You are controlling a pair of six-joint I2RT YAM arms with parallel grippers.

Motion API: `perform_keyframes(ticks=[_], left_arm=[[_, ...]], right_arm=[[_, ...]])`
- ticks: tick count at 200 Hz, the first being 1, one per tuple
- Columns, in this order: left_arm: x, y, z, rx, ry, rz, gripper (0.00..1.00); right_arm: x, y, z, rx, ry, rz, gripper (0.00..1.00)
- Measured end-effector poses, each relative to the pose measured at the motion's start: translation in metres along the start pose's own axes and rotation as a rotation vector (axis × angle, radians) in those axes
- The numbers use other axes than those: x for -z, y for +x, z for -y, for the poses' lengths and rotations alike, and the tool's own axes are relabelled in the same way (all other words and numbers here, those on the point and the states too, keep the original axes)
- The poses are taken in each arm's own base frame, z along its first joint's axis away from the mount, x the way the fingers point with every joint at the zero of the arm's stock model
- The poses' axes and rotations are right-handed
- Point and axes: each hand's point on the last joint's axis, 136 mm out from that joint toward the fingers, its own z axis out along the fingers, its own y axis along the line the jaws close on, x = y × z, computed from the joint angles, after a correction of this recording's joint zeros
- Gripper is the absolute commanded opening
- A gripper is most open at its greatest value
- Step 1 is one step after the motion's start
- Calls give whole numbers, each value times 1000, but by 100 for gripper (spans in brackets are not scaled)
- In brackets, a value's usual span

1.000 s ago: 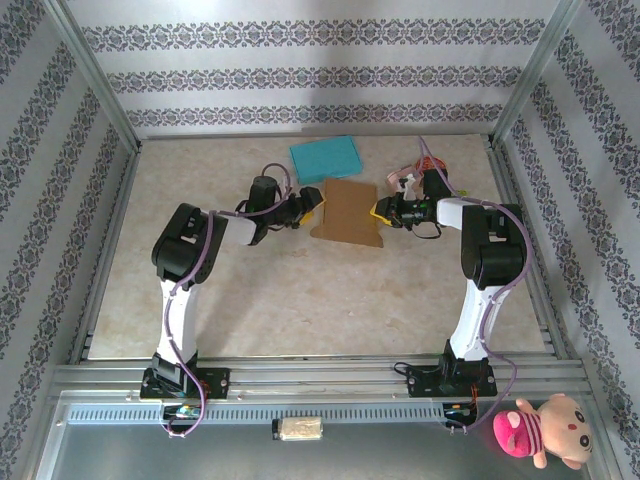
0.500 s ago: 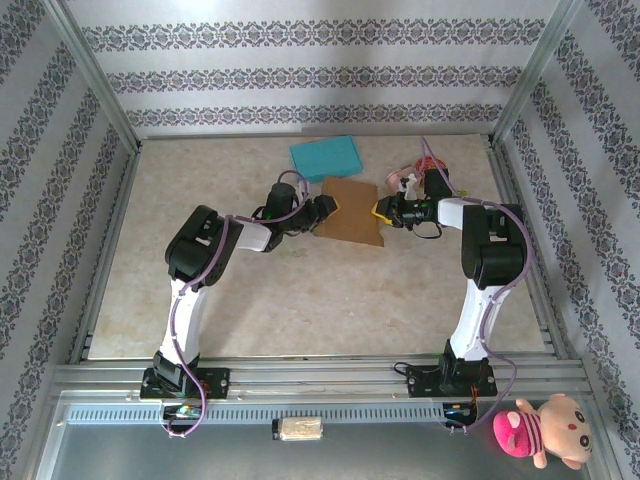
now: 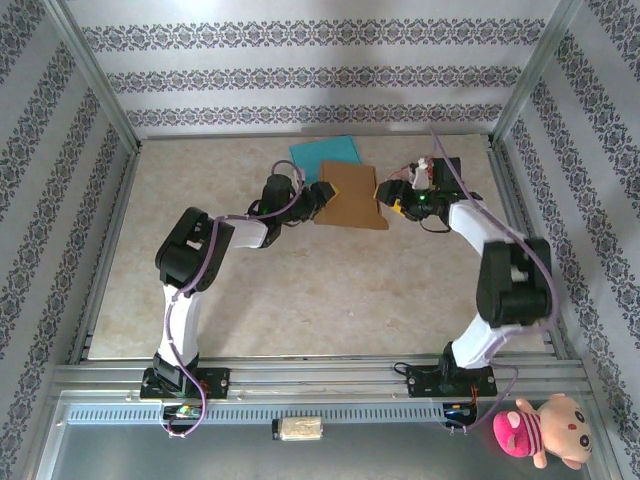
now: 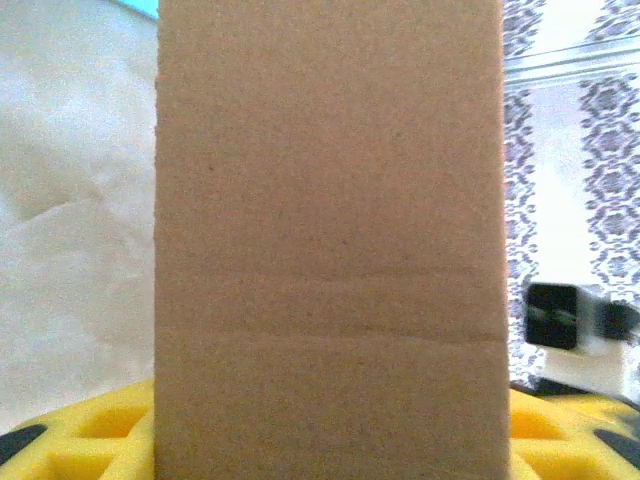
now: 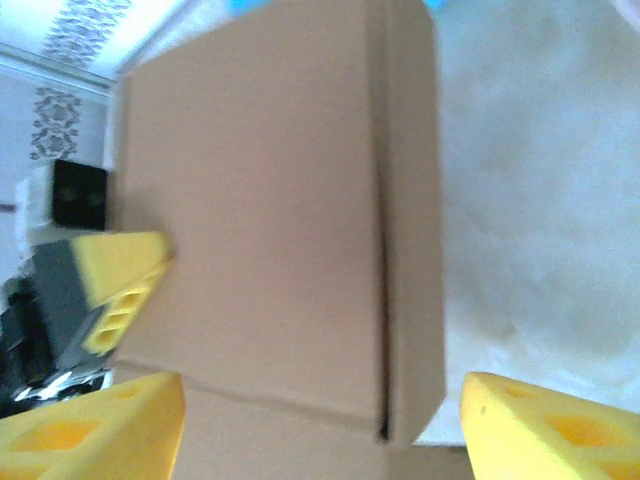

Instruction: Fold the paper box

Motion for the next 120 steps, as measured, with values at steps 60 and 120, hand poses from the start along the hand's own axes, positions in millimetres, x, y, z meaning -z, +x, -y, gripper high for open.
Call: perform_keyframes(ticks=[60, 120], left_arm=[[20, -15, 38, 1, -30, 24, 31], [35, -20, 47, 19, -78, 34, 30]], right_arm=[[9, 49, -137, 1083, 45, 267, 98], [-70, 36, -74, 1637, 435, 255, 98]])
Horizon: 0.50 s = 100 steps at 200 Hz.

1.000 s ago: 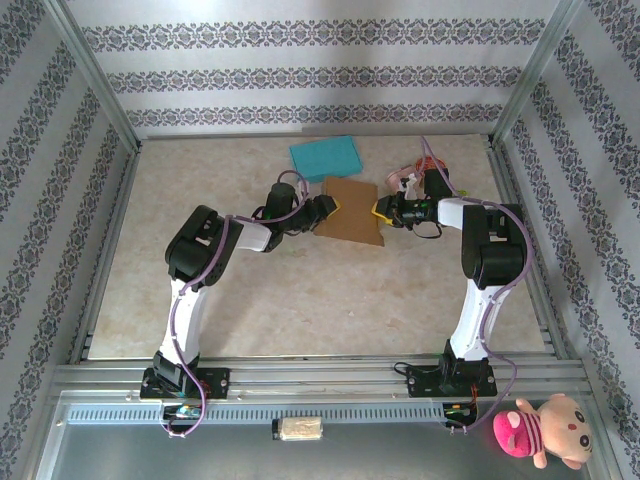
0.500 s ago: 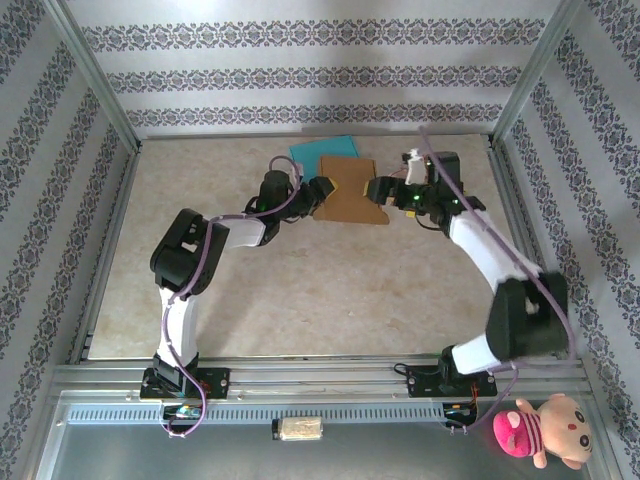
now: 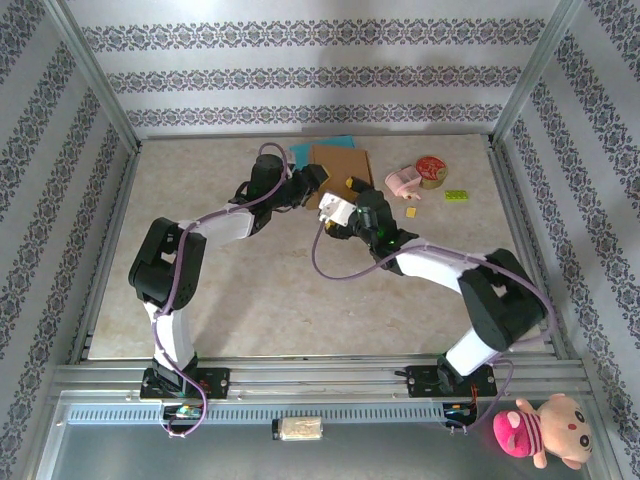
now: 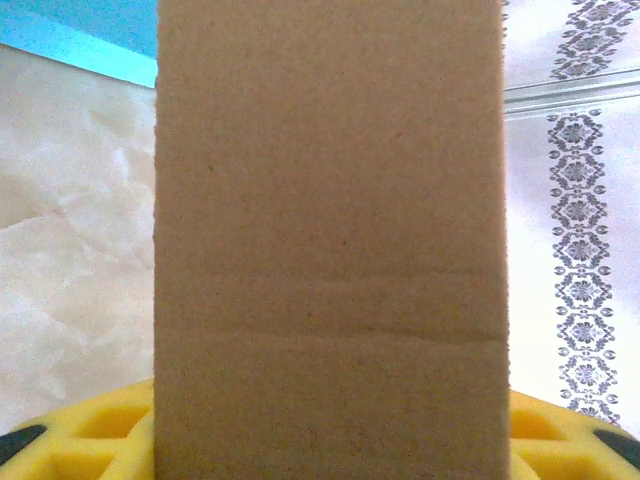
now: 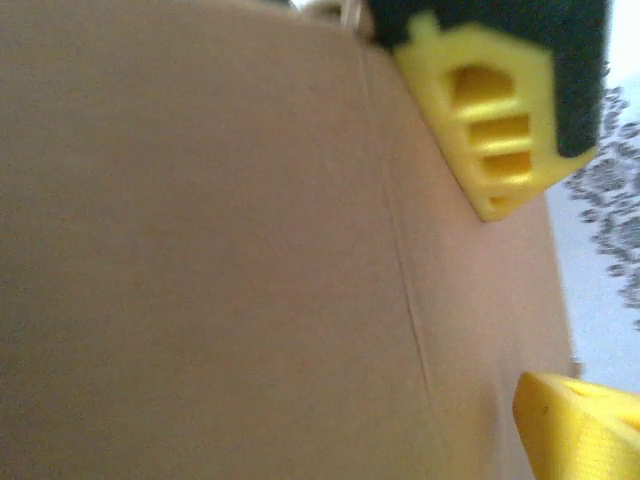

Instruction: Fold the paper box

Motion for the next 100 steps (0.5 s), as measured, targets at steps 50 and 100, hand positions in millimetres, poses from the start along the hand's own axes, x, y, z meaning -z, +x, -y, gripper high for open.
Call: perform_keyframes(ticks=[50, 100], left_arm=[[5, -18, -12, 25, -41, 59, 31], [9, -22, 0, 27, -2, 56, 52]], right_arm=[[-30, 4, 20, 198, 205, -7, 80], [-24, -2, 20, 226, 239, 11, 49]])
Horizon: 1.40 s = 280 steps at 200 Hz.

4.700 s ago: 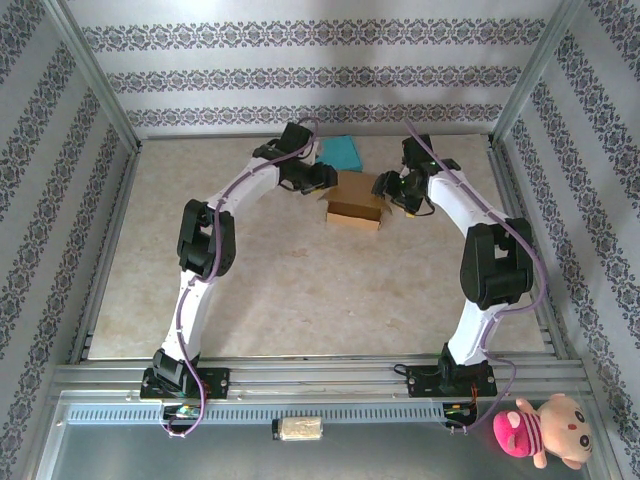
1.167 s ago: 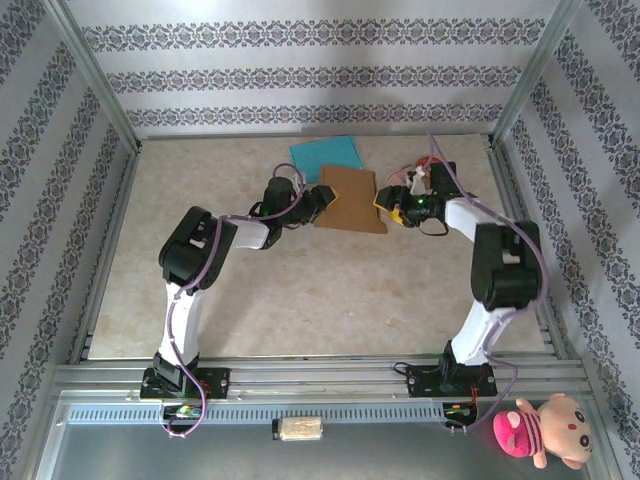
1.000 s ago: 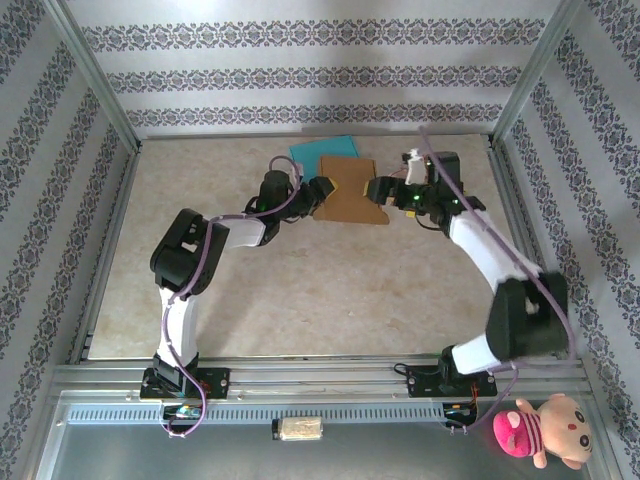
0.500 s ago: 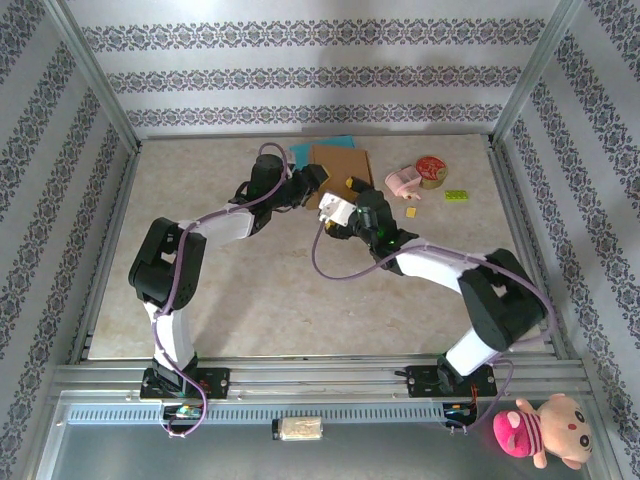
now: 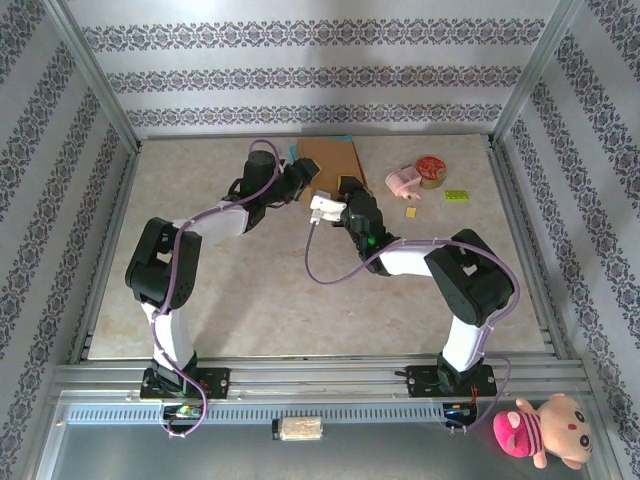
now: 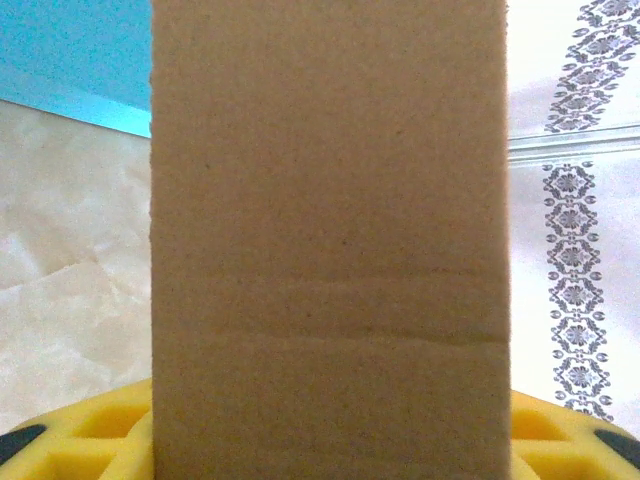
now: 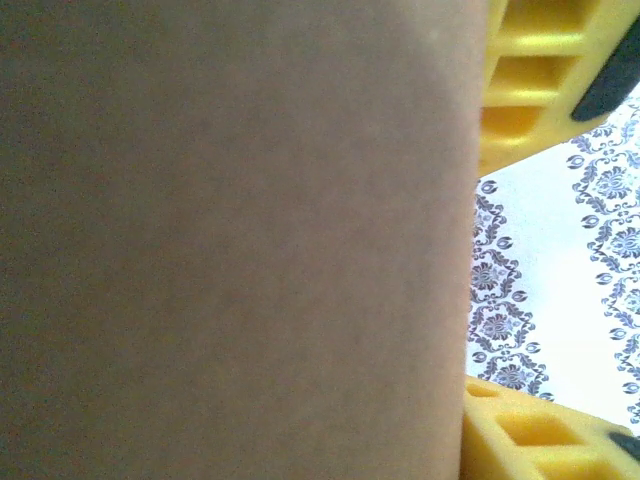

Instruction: Fold the paper box

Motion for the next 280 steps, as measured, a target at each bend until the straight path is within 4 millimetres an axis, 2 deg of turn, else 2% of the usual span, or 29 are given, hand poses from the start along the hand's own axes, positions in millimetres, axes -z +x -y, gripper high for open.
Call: perform_keyframes(ticks=[16, 37, 57, 79, 85, 98, 117, 138, 155, 171, 206, 211, 223, 241, 258, 280], left_arm=[[2, 4, 3, 3, 8, -21, 58], [8, 7, 10, -3, 12, -42, 66], [29, -3, 22, -52, 7, -9, 71], [72, -36, 51, -218, -6, 130, 77], [88, -46, 62, -290, -14, 182, 79], [121, -60, 84, -453, -40, 277, 81], [161, -65, 114, -689, -79, 377, 82], [193, -64, 128, -876, -143, 435, 83], [210, -60, 124, -978, -207, 437, 84], [219, -51, 111, -1041, -257, 405, 84], [222, -24, 64, -1100, -309, 280, 86], [221, -19, 57, -1103, -310, 256, 86], [217, -9, 40, -1103, -317, 201, 86], [212, 2, 19, -1099, -321, 137, 86], [208, 9, 12, -1100, -311, 101, 87], [205, 14, 13, -1117, -278, 72, 88]], right_arm=[[8, -1, 1, -3, -2, -3, 44], [21, 0, 3, -24, -22, -15, 44], [38, -2, 9, -55, -73, -24, 44], [61, -11, 8, -104, -275, -3, 40], [66, -17, 7, -125, -358, 4, 38], [75, -34, 13, -182, -531, 22, 40], [87, -61, 33, -257, -734, 31, 41], [93, -82, 42, -300, -918, 2, 41], [91, -86, 34, -324, -1050, -61, 41], [85, -78, 12, -336, -1159, -147, 41], [75, -44, -45, -313, -1316, -355, 44], [74, -44, -51, -315, -1328, -364, 46], [70, -44, -49, -306, -1303, -376, 58], [70, -42, -52, -277, -1286, -398, 69], [69, -39, -56, -282, -1278, -419, 74], [70, -43, -55, -295, -1267, -404, 78]])
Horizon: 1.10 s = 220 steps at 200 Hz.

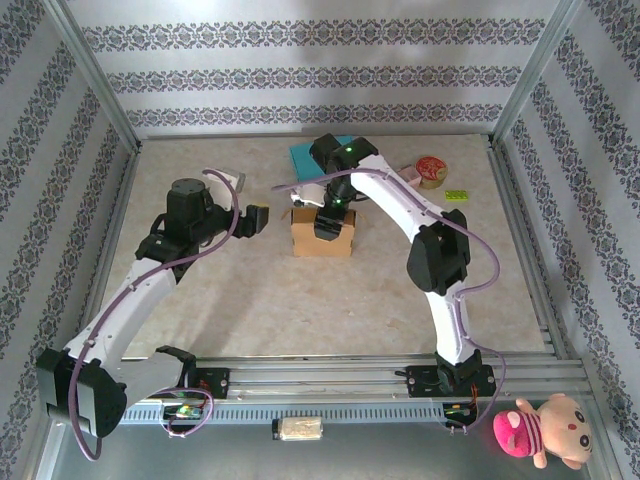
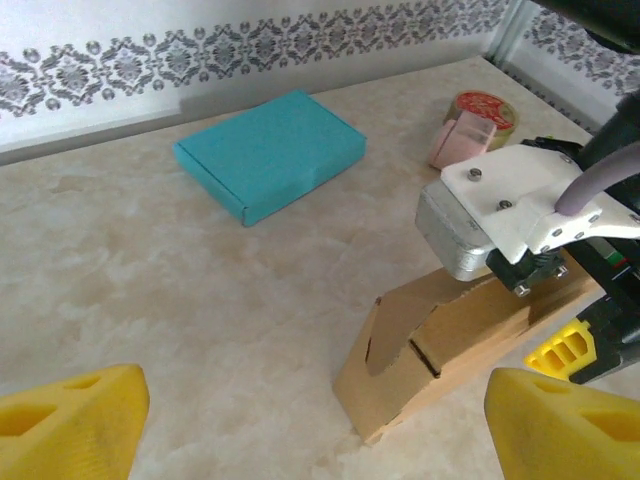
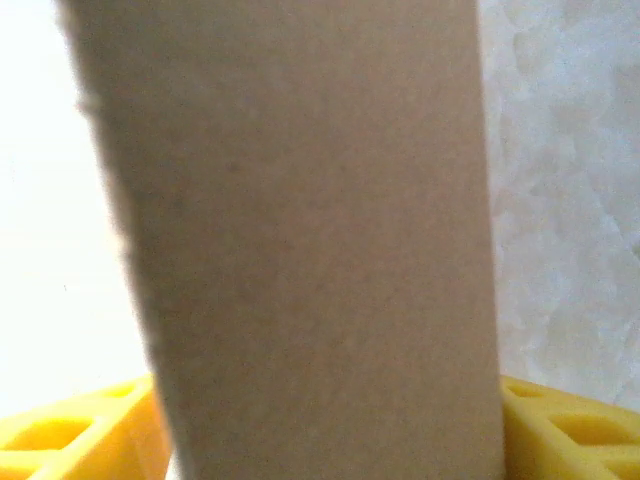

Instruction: Fold the paper box

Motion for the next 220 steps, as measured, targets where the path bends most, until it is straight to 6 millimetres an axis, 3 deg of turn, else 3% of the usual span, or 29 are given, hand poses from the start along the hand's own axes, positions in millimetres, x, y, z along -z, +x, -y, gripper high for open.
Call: perform_keyframes(ticks=[57, 109, 136, 169, 189, 220], left_arm=[[-14, 6, 20, -40, 144, -38, 87], [-24, -8, 23, -31, 182, -40, 82], [-29, -15, 22, 27, 183, -60, 77], [-38, -19, 18, 133, 171, -113, 72], [-45, -18, 20, 177, 190, -157, 66], [-58, -8, 21, 213, 205, -243, 57]], right_arm=[[50, -20, -11, -16, 47, 171, 80], [64, -21, -4, -150, 35, 279, 81], [75, -1, 11, -366, 42, 358, 81], [95, 49, 27, -721, 48, 474, 80], [97, 69, 21, -827, 57, 501, 70], [90, 68, 9, -847, 39, 501, 52]])
